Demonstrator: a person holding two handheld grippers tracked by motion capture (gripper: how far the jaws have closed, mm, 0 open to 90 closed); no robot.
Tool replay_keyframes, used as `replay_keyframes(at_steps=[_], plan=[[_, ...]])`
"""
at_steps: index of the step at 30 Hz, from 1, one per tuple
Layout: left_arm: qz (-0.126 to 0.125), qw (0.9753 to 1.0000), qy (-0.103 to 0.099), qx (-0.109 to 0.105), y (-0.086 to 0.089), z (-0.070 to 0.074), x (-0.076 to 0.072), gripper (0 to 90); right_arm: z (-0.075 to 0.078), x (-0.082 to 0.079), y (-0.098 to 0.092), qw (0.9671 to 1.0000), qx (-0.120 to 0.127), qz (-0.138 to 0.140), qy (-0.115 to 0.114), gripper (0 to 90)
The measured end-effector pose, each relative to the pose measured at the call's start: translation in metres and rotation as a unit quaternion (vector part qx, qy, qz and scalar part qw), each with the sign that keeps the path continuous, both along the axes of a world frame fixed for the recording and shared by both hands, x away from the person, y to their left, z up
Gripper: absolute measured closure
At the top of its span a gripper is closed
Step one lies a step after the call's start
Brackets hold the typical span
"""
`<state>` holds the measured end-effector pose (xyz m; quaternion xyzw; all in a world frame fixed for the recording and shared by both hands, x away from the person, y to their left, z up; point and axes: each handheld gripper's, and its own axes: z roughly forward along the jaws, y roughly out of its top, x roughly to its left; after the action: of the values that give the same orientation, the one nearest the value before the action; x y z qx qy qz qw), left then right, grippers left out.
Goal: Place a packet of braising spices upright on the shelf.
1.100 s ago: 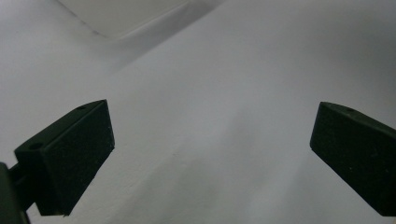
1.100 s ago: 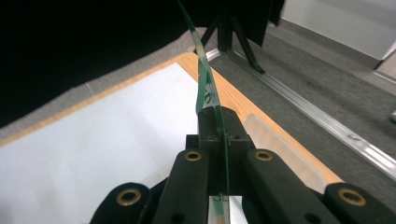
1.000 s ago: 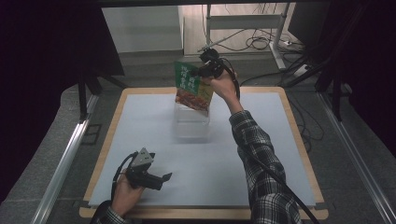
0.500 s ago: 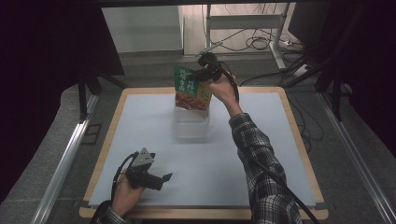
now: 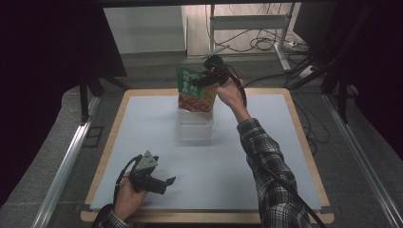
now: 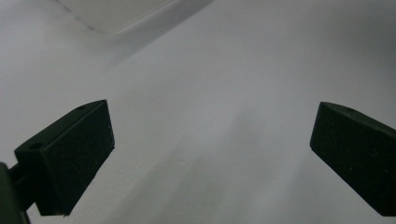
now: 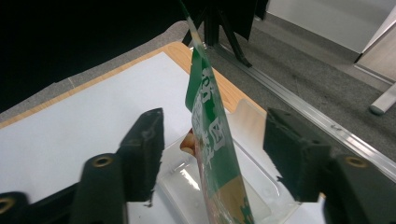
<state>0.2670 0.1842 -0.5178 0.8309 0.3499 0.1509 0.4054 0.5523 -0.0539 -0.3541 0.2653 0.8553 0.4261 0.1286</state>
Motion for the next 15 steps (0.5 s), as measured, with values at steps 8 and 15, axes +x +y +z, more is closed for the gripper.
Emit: replay_keyframes(at_steps=[8,15], plan=[[-0.002,1.0,0.001,0.003,-0.0011,-0.0006,0.0,0.0,-0.0008,-0.0057,-0.0005,0.9998,-0.012,0.002,-0.013,17.4],[-0.003,1.0,0.002,0.004,-0.0016,-0.0011,0.0,0.0,0.0005,-0.0085,-0.0049,0.9998,-0.008,0.003,-0.018,7.9]])
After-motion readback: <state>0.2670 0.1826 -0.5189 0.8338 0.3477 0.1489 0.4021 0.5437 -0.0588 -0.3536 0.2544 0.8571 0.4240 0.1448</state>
